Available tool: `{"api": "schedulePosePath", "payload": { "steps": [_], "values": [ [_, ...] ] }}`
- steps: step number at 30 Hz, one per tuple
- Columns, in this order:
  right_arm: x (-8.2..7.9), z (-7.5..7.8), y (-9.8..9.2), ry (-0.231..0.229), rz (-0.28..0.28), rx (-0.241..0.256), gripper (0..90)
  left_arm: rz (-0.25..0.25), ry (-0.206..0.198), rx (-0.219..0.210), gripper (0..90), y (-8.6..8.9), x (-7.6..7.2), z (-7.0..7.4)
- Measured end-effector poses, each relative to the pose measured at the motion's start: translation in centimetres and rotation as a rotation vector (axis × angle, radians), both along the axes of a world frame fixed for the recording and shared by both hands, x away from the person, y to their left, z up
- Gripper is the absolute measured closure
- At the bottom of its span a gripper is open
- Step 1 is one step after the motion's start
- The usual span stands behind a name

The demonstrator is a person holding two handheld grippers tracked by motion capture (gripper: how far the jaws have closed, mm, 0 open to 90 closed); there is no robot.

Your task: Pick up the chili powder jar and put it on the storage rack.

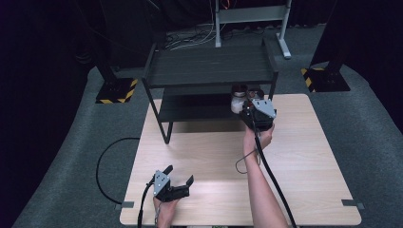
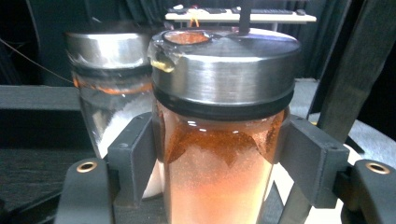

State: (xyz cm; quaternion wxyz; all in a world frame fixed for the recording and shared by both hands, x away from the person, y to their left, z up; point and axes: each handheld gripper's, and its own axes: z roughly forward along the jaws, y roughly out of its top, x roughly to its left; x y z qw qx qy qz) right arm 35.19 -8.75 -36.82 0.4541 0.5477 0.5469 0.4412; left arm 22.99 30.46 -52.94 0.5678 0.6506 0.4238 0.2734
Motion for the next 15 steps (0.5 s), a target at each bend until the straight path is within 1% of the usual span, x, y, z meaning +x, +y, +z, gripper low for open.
{"api": "schedulePosePath", "payload": {
  "steps": [6,15],
  "values": [
    [0.1,-0.3,0.8,-0.013,-0.034,0.015,30.6,0.0,-0.001,-0.003,0.6,0.0,0.0,0.0],
    [0.4,-0.8,2.0,-0.033,-0.083,0.008,30.6,-0.001,-0.002,-0.001,0.6,0.0,0.0,0.0]
  ]
}}
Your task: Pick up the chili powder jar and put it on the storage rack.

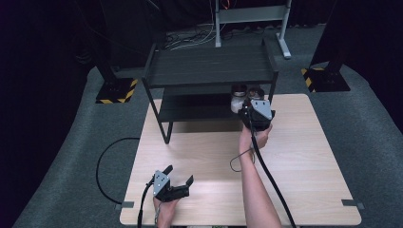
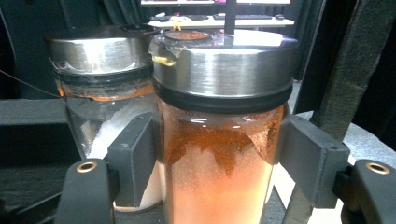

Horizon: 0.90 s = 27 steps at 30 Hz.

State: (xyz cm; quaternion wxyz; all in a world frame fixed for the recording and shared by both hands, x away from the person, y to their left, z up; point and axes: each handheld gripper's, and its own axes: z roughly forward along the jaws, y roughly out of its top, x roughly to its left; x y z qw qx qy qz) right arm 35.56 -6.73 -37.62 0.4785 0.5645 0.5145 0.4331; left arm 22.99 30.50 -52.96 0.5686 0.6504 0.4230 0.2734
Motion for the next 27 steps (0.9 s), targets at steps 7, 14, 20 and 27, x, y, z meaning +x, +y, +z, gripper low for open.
{"api": "schedulePosePath", "payload": {
  "steps": [7,14,20,27],
  "values": [
    [0.2,-0.4,0.9,-0.014,-0.034,-0.012,30.6,0.0,-0.001,-0.003,0.6,0.0,0.0,0.0],
    [0.1,-0.6,0.9,-0.02,-0.035,-0.013,30.5,0.001,-0.001,-0.003,0.6,0.0,0.0,0.0],
    [0.1,-0.7,1.0,-0.024,-0.038,-0.006,30.2,0.001,-0.001,-0.008,0.6,0.1,-0.1,-0.1],
    [-0.2,-1.3,0.1,-0.051,0.003,0.025,24.6,0.001,-0.001,-0.009,0.6,0.1,-0.1,-0.1]
  ]
}}
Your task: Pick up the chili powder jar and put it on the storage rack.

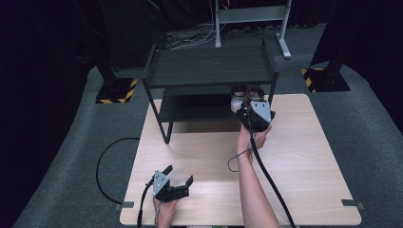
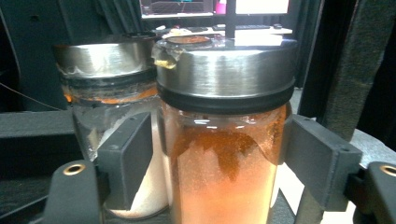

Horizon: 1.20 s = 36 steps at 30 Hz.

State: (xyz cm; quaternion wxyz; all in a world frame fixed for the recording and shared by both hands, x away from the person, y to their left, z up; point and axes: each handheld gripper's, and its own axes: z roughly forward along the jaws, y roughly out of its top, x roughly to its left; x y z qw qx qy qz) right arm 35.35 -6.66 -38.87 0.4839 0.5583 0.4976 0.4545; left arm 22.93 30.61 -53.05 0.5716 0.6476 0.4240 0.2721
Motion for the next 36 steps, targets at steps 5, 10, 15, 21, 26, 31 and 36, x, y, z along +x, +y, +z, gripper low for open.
{"api": "schedulePosePath", "payload": {
  "steps": [5,10,15,21,26,31,36],
  "values": [
    [-0.3,-0.4,-0.3,-0.017,0.03,0.002,15.5,0.0,-0.001,0.0,0.6,0.0,0.0,0.0],
    [-1.0,-0.5,-0.4,-0.036,0.04,0.015,6.5,-0.001,0.0,0.0,0.6,0.0,0.0,0.0],
    [-1.5,-0.4,-1.6,-0.031,0.069,0.047,0.0,-0.002,-0.002,0.002,0.6,0.0,0.0,0.0],
    [-2.5,-0.8,-3.5,-0.05,0.148,0.01,0.0,-0.002,-0.002,0.009,0.6,-0.1,0.0,0.1],
    [-3.0,-0.6,-6.3,-0.019,0.259,0.01,0.0,-0.004,-0.001,0.016,0.6,-0.1,0.1,0.1],
    [-4.2,-0.7,-9.3,0.005,0.364,-0.014,0.0,-0.004,0.0,0.023,0.6,-0.2,0.1,0.2],
    [-5.7,-0.7,-12.4,0.023,0.444,-0.024,0.0,-0.007,0.002,0.034,0.6,-0.4,0.1,0.3]
  ]
}}
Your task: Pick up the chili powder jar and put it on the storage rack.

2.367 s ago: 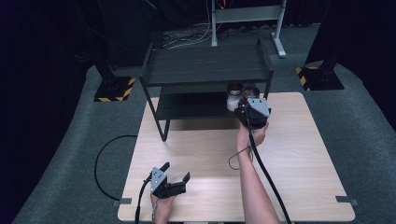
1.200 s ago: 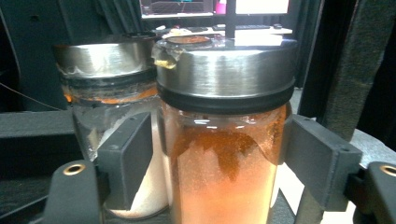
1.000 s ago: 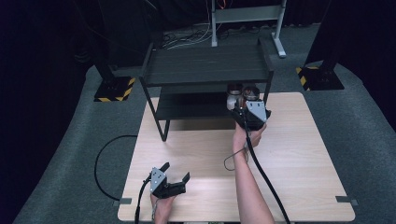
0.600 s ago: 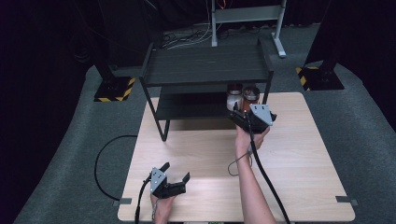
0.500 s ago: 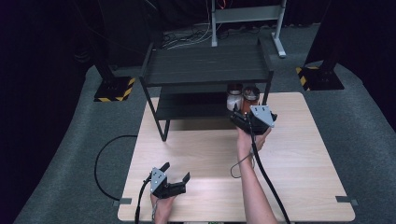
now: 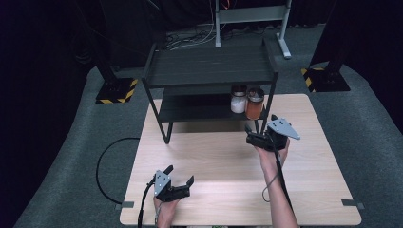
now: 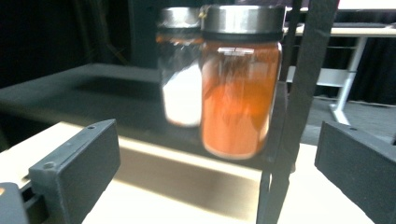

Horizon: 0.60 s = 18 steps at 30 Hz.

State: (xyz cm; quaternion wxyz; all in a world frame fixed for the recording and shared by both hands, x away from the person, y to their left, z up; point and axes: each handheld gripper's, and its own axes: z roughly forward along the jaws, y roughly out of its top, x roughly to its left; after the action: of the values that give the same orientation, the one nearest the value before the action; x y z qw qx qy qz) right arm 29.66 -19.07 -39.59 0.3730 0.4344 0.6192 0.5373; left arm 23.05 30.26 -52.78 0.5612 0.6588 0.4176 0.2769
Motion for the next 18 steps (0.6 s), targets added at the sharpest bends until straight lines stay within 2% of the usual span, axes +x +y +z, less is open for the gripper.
{"api": "schedulePosePath", "payload": {
  "steps": [4,6,8,10,14,18],
  "values": [
    [-1.1,0.0,-2.0,0.009,0.048,-0.028,0.0,-0.001,0.003,0.008,0.6,-0.1,0.0,0.1],
    [-1.6,0.0,-3.0,0.022,0.079,-0.056,0.0,0.0,0.004,0.014,0.6,-0.2,0.0,0.1],
    [-1.8,-0.2,-4.3,0.036,0.122,-0.064,0.0,-0.001,0.006,0.02,0.6,-0.3,0.1,0.2],
    [-2.2,-0.4,-5.0,0.046,0.134,-0.082,0.0,-0.001,0.007,0.024,0.6,-0.3,0.1,0.2],
    [-2.7,-2.0,-7.5,0.079,0.193,-0.093,0.0,-0.002,0.008,0.03,0.6,-0.4,0.1,0.3],
    [-3.4,-3.7,-9.6,0.119,0.218,-0.098,0.0,-0.005,0.012,0.044,0.6,-0.6,0.2,0.4]
  ]
}}
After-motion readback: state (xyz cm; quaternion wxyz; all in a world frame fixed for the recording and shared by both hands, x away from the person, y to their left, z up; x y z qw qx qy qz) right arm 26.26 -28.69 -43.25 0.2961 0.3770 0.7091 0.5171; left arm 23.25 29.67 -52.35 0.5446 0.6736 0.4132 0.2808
